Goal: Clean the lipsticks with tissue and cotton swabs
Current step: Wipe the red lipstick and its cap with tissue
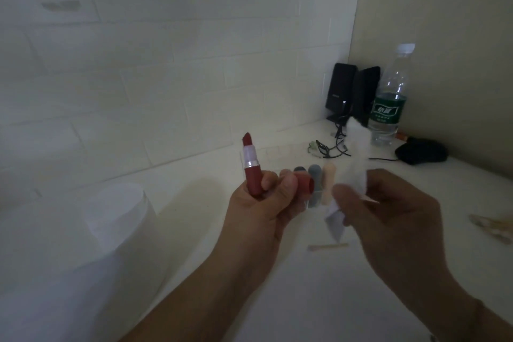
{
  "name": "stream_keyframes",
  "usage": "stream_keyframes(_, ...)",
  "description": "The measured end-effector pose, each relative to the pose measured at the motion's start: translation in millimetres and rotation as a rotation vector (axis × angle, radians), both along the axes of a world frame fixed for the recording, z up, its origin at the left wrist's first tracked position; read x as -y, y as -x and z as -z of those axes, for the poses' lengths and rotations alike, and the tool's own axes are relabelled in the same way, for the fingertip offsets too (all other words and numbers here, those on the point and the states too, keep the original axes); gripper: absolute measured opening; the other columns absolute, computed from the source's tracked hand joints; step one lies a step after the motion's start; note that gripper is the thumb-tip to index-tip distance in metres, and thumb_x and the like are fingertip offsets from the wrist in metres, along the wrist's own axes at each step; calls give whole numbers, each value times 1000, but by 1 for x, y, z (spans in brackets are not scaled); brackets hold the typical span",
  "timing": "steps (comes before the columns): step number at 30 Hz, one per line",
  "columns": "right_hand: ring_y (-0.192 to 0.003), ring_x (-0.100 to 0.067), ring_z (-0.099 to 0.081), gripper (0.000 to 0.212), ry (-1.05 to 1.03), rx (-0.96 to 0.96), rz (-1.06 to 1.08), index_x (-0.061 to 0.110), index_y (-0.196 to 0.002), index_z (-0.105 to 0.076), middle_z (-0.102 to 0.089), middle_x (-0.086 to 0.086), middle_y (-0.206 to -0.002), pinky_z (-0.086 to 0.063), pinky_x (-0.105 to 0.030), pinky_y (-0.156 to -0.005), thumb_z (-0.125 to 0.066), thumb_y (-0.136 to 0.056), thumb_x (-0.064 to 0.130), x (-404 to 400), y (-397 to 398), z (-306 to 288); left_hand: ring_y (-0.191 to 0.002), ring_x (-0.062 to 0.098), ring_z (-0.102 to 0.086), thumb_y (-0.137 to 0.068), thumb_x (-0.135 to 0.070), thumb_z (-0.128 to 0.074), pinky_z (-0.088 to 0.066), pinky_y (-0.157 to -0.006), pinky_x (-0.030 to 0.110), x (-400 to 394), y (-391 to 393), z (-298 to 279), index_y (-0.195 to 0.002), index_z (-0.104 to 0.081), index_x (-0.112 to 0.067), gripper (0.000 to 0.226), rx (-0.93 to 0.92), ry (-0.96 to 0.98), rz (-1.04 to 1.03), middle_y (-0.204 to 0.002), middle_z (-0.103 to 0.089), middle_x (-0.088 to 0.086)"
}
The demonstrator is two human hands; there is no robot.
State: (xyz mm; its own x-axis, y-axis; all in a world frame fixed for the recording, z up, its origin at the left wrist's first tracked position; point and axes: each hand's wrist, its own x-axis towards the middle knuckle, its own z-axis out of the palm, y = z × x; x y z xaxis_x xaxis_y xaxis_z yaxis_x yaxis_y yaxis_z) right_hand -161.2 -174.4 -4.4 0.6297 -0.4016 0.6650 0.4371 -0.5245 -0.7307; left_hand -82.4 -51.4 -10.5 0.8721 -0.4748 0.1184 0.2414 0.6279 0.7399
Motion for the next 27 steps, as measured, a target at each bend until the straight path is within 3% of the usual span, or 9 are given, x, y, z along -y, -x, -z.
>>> stream_keyframes(3, -71, -1, -65, 21, 184, 43, -55, 36, -78, -65, -68, 23, -82, -49, -9, -57, -75, -81, 17, 0, 0, 3, -79, 22, -71, -69, -5, -65, -57, -70, 26, 0, 2, 2, -62, -51, -12, 17, 21, -51, 9, -83, -66, 13)
stream_keyframes(6, -76, -9, -65, 12, 270, 60, -118, 26, -91, -68, -68, 14, -85, -50, -19, -64, -64, -82, 19, 6, -1, 3, -76, 21, -70, -70, -6, -66, -57, -69, 26, 0, 2, 2, -58, -52, -15, 20, 60, -63, 11, -76, -63, 9)
stream_keyframes(10, -82, -6, -66, 15, 287, 95, -100, 18, -94, -71, -70, 12, -92, -50, -15, -65, -62, -81, 19, 10, 0, 5, -73, 20, -71, -68, -7, -66, -57, -64, 25, -1, 6, -2, -66, -48, -10, 18, 36, -37, 16, -78, -66, 12)
stream_keyframes(14, -82, -5, -64, 17, 320, 38, -55, 22, -94, -73, -68, 14, -93, -50, -15, -60, -64, -80, 27, 8, -2, 4, -75, 19, -72, -68, -8, -65, -58, -65, 25, -2, 9, -9, -52, -62, -18, 19, 90, -88, 11, -76, -70, 9)
stream_keyframes(18, -73, -7, -59, 12, 274, 14, 18, 38, -88, -68, -63, 16, -84, -43, -12, -48, -64, -77, 37, 4, -2, 1, -83, 16, -72, -68, -9, -74, -57, -79, 33, -2, 11, -9, -49, -65, -24, 25, 204, -184, -40, -77, -71, 5)
stream_keyframes(20, -69, -10, -57, 11, 260, 2, 14, 32, -82, -71, -62, 9, -79, -42, -15, -45, -64, -76, 38, 2, -1, 2, -89, 23, -71, -69, -12, -84, -55, -85, 41, -2, 10, -5, -54, -68, -28, 27, 265, -222, -78, -81, -72, 6)
stream_keyframes(23, -60, -20, -55, 21, 179, -31, -17, 23, -80, -72, -62, -1, -76, -43, -29, -41, -64, -75, 42, 2, -3, 4, -94, 37, -68, -61, -24, -81, -54, -89, 47, -4, 9, -3, -58, -65, -30, 17, 352, -265, -148, -83, -72, 10)
stream_keyframes(25, -60, -31, -56, 20, 112, -44, -78, 23, -82, -73, -64, -8, -79, -45, -33, -42, -67, -78, 42, 2, -3, 6, -88, 32, -69, -64, -18, -85, -56, -86, 41, -5, 8, -5, -60, -66, -32, 24, 444, -327, -243, -82, -72, 13)
stream_keyframes(27, -62, -43, -54, 15, -22, -68, -153, 24, -83, -74, -65, -13, -82, -48, -20, -44, -73, -77, 37, -1, -3, 6, -76, 15, -69, -65, -18, -83, -55, -78, 25, -7, 11, -10, -68, -74, -35, 19, 549, -378, -314, -72, -72, -1)
